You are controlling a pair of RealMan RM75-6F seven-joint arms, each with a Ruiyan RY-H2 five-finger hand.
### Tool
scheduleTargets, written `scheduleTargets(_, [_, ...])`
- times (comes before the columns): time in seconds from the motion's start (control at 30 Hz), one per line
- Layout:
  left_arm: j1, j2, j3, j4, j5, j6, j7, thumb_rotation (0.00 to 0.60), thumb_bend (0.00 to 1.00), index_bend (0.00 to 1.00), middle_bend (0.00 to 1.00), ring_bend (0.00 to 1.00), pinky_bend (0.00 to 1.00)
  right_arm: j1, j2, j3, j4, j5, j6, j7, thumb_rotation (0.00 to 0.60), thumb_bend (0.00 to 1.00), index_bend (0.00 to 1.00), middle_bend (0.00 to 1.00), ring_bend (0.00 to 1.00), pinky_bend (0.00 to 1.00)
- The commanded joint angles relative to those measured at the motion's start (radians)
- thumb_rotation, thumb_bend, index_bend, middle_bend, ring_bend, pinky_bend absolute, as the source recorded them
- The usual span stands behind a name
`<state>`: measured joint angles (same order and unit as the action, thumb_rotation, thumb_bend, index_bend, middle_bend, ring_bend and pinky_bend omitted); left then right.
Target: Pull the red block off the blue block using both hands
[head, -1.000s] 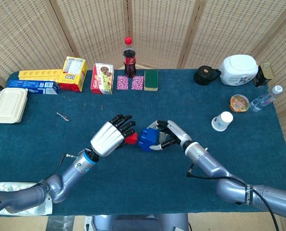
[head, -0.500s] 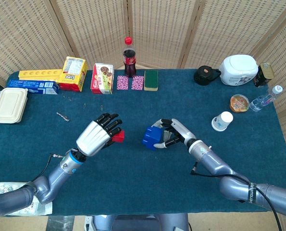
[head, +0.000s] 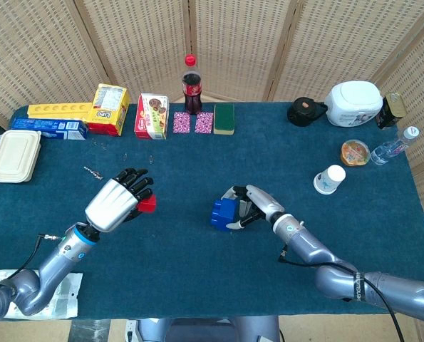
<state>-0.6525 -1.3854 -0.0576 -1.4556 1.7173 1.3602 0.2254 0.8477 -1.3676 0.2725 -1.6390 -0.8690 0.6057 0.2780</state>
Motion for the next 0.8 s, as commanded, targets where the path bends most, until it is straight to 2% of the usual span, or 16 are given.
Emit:
scheduleTargets(0.03, [0.024,0.047,0.022,-0.045,-0.024,-0.029,0.024,0.600,0.23,0.61,0.41,0.26,0.34,0.008,-0.039,-0.034,0.027,-0.026,0.041,-0.057,0.600,0.21,0.54,0.52,0.58,0.46])
scheduleTargets(0.23, [0.050,0.083,0.049,-0.065,-0.039,-0.051,0.031,0.600,0.23,0.61,0.40,0.25,0.34,0.007,-0.078,-0.083,0.074,-0.056,0.080,-0.137,0.600,0.22,0.51,0.48,0.51,0.40])
scheduleTargets(0.4, [0.053,0.105,0.066,-0.083,-0.069,-0.112,0.051,0.600,0.23,0.61,0.36,0.22,0.32,0.006,-0.091,-0.118,0.099,-0.064,0.091,-0.196,0.600,0.22,0.36,0.40,0.42,0.34])
scheduleTargets(0.6, [0.043,0.093,0.061,-0.097,-0.097,-0.166,0.080,0.600,0.22,0.61,0.34,0.21,0.31,-0.010,-0.061,-0.107,0.066,-0.085,0.139,-0.218,0.600,0.21,0.22,0.34,0.38,0.32])
scheduleTargets(0.8, [0.006,0.066,0.039,-0.129,-0.156,-0.264,0.148,0.600,0.21,0.61,0.32,0.19,0.31,-0.030,0.027,-0.069,-0.032,-0.081,0.160,-0.196,0.600,0.21,0.20,0.33,0.37,0.32])
